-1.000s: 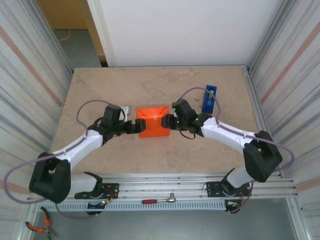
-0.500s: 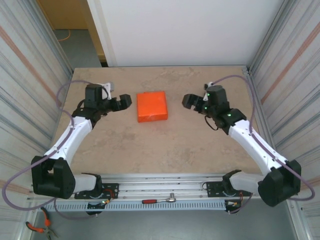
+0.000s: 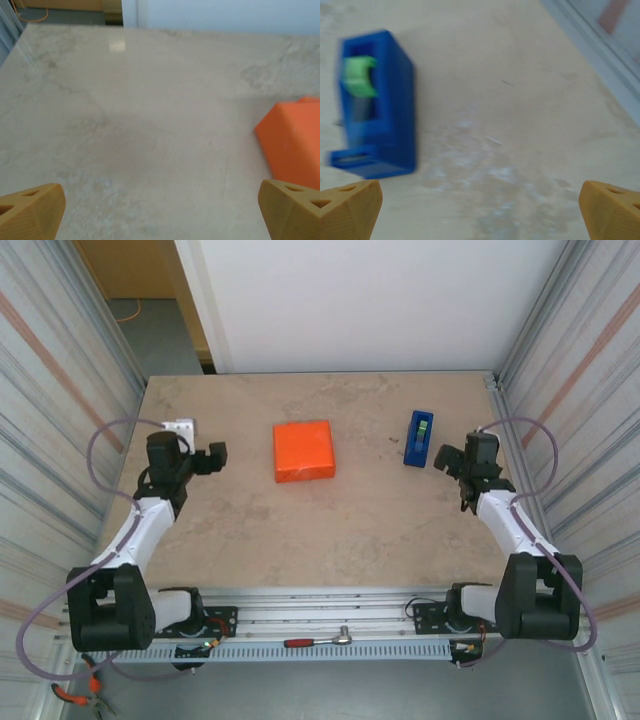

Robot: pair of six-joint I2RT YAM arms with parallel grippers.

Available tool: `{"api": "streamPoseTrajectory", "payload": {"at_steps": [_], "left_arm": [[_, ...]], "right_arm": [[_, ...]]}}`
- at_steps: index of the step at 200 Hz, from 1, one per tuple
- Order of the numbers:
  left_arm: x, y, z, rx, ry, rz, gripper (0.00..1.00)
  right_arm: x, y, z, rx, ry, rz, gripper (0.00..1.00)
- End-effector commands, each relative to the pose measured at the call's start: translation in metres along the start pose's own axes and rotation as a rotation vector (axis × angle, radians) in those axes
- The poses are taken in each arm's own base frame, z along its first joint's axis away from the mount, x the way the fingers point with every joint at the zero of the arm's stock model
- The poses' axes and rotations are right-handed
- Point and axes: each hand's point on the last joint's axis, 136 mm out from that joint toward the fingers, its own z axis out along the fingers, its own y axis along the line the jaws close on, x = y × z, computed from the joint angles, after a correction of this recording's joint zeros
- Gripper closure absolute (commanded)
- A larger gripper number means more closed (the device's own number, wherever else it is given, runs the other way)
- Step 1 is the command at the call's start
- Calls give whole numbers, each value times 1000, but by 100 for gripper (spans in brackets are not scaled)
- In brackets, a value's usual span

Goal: Wrap the gift box in paper

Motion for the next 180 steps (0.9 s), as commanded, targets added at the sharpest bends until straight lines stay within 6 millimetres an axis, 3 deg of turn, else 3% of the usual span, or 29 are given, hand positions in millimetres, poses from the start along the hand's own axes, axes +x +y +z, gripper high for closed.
{"api": "streamPoseTrajectory", "payload": {"at_steps": [1,31,62,103,116,151,164,172,180], "left_arm": [[13,2,7,1,-84,36,1],[47,-2,21,22,-77,23,1],[41,-9,28,63,-134,70,1],[57,-21,41,127,-188,123,1],[62,-28,44,150,-128,146,1],[59,-21,50,131,-122,113,1],[60,-20,50,131,-107,106,1],[60,-19,51,131,-114,103,1],[59,-18,50,131,-112,103,1]], "right_arm": [[3,-12,8,40,-70,-84,1],[16,-4,18,-25,-106,-98,1],[18,2,31,-52,-149,-99,1],[4,12,32,-106,-251,-71,1],[3,16,36,-117,-236,-81,1],[6,32,39,-193,-225,-156,1],[21,30,46,-209,-302,-156,1],[14,31,43,-203,-397,-155,2],[18,34,44,-195,-329,-175,2]]}}
